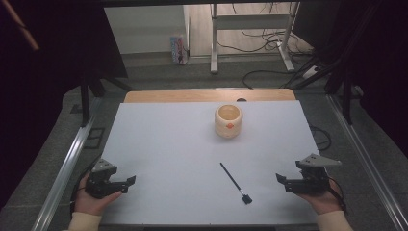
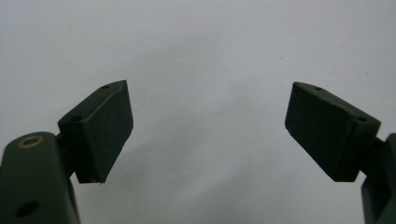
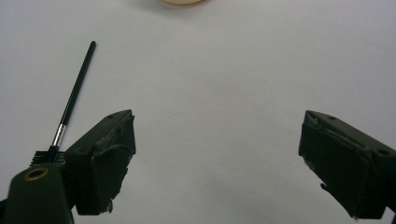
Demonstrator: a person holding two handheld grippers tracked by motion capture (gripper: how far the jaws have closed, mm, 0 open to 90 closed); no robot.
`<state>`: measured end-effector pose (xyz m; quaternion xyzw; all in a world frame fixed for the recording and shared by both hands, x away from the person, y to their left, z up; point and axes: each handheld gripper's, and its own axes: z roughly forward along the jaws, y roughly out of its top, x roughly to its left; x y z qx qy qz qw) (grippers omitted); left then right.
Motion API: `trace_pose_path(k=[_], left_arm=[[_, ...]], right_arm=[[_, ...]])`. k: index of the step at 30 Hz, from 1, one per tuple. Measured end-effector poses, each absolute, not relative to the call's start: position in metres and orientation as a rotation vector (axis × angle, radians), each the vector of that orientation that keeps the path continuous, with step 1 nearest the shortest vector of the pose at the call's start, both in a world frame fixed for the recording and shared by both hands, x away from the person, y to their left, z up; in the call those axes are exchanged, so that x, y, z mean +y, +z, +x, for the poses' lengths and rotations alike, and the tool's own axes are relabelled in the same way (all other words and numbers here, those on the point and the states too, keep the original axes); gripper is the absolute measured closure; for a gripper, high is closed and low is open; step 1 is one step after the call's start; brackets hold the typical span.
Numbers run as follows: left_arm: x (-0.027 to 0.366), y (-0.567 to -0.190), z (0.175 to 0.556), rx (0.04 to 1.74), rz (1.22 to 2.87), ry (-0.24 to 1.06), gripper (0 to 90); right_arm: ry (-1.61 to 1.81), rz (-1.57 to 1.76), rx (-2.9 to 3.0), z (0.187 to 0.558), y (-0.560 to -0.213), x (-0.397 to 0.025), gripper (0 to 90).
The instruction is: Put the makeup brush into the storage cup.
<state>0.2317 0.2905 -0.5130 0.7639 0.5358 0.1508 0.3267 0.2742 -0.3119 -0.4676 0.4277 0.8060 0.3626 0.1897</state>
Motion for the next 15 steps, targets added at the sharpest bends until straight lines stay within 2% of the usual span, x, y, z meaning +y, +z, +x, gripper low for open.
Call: trace_pose_path(k=[15], left_arm=[[0.288, -0.514, 0.233, 1.396, 2.018, 0.389, 16.1]], right_arm=[[1.025, 1.178, 2.296, 0.277, -0.452, -0.299, 12.5]])
